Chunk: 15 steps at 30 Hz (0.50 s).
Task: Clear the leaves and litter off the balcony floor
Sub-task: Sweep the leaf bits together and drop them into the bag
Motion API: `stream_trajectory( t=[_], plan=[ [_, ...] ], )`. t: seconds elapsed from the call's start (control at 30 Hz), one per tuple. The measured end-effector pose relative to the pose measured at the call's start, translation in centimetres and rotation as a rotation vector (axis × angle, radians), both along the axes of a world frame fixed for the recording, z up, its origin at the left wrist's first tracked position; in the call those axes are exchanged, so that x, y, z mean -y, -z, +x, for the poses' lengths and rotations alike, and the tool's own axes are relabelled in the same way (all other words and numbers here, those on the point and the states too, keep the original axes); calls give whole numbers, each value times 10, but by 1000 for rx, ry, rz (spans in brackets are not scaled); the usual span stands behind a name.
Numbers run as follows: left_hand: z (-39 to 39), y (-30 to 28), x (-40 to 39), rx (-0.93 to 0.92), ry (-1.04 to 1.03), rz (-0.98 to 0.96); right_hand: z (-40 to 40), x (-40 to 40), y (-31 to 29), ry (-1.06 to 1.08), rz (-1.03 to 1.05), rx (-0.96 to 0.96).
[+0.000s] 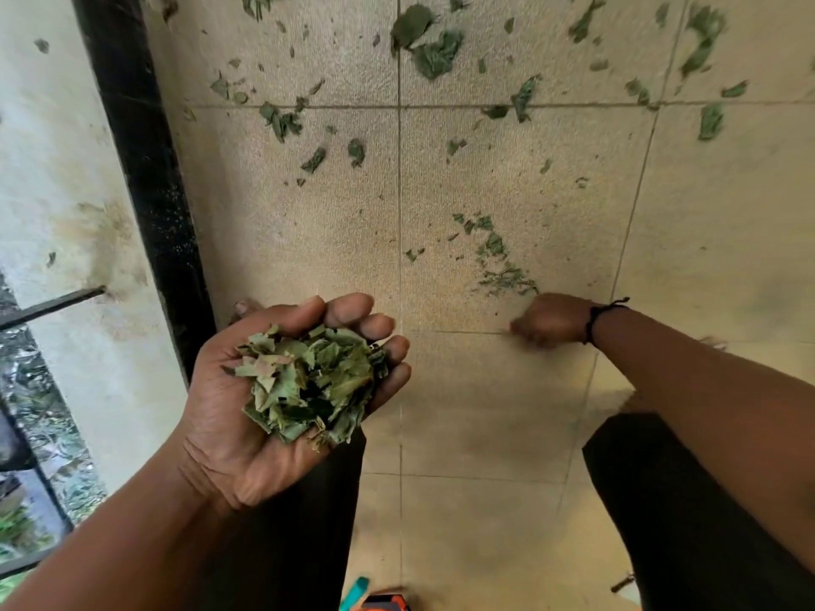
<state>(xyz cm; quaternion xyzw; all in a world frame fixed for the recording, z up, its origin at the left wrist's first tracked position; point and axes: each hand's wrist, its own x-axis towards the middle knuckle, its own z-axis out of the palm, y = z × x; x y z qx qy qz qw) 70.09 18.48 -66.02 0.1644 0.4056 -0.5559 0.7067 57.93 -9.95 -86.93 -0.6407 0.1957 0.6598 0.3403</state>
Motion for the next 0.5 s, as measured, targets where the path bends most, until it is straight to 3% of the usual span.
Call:
stream_trajectory(
  t=[0.03, 0.1, 0.17, 0.27, 0.37, 0.43, 0.5],
  plan=[
    [0, 1, -1, 1, 4, 6, -2, 2, 7, -150, -8, -54],
    [-1, 1, -1, 8, 14, 28, 8, 0, 13, -188, -17, -61],
    [2, 1, 1, 13, 16, 39, 30, -8, 12, -13, 10, 52],
    [2, 0, 5, 2, 24, 78, 64, -25, 2, 427, 134, 179],
    [2, -3, 9, -5, 41, 128, 81, -25, -1, 638, 97, 395],
    [4, -5, 10, -26, 40, 148, 72, -19, -2, 697, 118, 355],
    [5, -4, 11, -35, 28, 143, 43, -18, -1, 614, 148, 184]
  ],
)
